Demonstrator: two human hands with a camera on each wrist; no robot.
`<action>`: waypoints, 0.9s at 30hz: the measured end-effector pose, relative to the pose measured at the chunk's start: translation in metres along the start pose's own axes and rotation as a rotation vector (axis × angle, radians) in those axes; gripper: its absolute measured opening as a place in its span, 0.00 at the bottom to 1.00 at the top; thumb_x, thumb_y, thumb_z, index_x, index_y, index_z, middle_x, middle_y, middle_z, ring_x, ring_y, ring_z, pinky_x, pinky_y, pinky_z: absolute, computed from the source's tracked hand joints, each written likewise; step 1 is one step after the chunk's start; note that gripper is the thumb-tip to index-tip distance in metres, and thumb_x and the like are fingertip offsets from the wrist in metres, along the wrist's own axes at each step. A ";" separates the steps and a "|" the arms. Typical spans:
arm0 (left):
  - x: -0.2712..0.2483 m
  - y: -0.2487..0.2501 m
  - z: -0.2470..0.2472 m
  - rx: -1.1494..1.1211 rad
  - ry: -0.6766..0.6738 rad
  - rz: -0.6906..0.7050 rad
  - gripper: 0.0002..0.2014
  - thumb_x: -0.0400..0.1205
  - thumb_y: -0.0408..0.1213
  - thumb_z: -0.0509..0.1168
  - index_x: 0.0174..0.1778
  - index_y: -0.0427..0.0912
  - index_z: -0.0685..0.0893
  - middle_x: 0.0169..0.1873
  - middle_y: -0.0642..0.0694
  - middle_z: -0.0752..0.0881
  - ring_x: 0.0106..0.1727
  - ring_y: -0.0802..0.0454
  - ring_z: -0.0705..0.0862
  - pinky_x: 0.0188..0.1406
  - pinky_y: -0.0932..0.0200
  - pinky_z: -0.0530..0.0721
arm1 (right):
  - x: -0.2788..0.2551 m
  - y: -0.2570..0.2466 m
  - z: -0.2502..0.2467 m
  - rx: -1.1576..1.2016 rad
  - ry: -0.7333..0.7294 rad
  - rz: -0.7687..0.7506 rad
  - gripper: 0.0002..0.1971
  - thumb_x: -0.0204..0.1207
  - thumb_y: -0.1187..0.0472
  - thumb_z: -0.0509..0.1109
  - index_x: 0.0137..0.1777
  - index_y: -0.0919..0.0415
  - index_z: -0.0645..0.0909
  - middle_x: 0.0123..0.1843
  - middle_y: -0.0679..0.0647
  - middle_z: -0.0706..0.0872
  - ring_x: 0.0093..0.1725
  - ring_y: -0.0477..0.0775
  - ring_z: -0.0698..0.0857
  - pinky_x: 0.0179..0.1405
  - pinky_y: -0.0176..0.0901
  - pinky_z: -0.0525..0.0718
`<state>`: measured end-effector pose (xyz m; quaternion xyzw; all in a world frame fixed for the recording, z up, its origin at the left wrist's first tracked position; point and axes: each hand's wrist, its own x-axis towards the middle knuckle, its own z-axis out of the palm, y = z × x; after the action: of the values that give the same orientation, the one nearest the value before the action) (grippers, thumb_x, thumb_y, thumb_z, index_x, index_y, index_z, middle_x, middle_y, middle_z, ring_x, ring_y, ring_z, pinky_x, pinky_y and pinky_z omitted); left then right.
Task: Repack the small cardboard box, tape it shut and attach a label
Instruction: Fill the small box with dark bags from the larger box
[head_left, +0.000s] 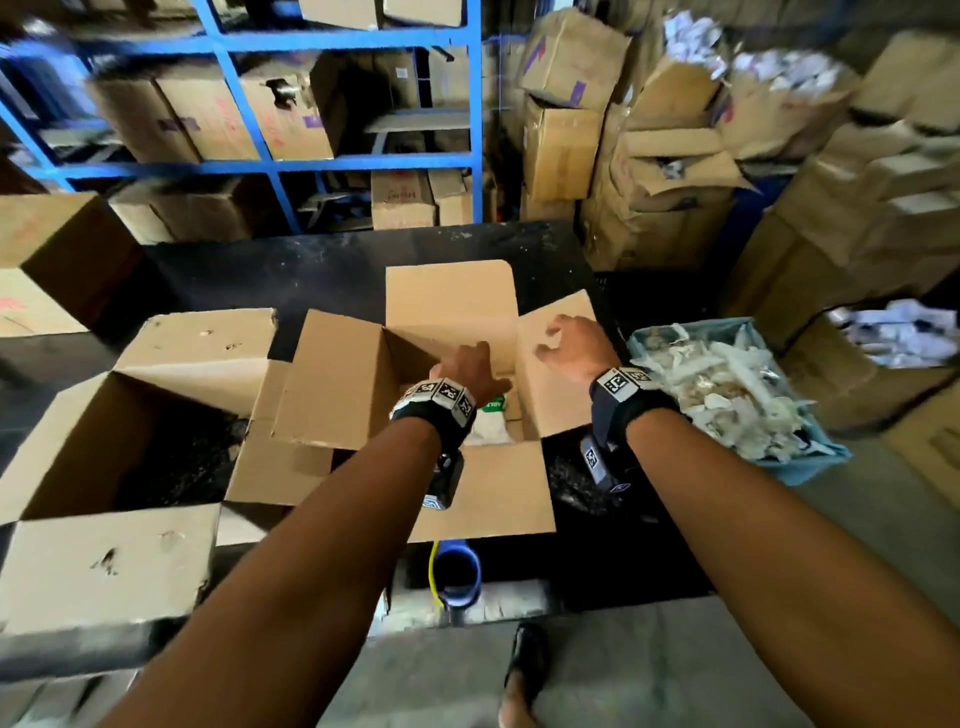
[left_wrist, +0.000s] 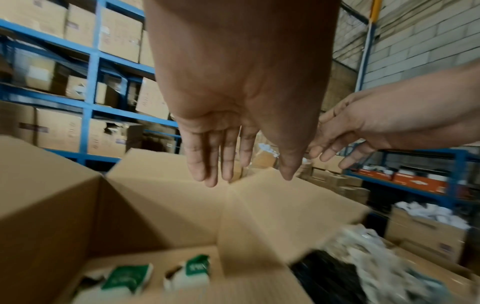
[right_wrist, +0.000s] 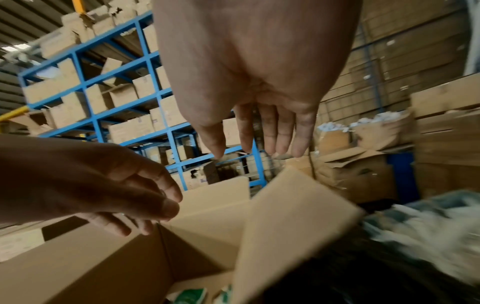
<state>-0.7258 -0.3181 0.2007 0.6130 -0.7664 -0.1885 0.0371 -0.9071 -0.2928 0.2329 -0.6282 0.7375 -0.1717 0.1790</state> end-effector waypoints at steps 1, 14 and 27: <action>-0.011 0.010 0.006 0.001 0.001 0.025 0.31 0.76 0.58 0.71 0.68 0.41 0.76 0.62 0.38 0.85 0.60 0.36 0.85 0.58 0.39 0.87 | -0.012 0.011 -0.004 0.004 0.026 0.015 0.20 0.79 0.51 0.74 0.66 0.60 0.84 0.68 0.62 0.85 0.68 0.65 0.82 0.63 0.48 0.80; -0.095 0.112 0.117 -0.092 -0.212 0.229 0.35 0.76 0.58 0.72 0.72 0.39 0.73 0.63 0.37 0.81 0.64 0.35 0.82 0.58 0.41 0.84 | -0.138 0.158 -0.016 -0.058 -0.009 0.269 0.20 0.84 0.51 0.69 0.69 0.63 0.81 0.67 0.64 0.84 0.66 0.67 0.83 0.61 0.53 0.81; -0.037 0.140 0.210 -0.056 -0.321 -0.122 0.73 0.62 0.58 0.84 0.86 0.41 0.34 0.86 0.33 0.42 0.87 0.30 0.45 0.82 0.30 0.60 | -0.014 0.240 0.038 -0.038 -0.305 0.091 0.37 0.81 0.44 0.72 0.86 0.48 0.62 0.83 0.63 0.68 0.80 0.71 0.71 0.73 0.65 0.77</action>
<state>-0.9068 -0.2064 0.0592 0.6191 -0.7183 -0.3071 -0.0801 -1.0948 -0.2440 0.0854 -0.6161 0.7327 -0.0518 0.2845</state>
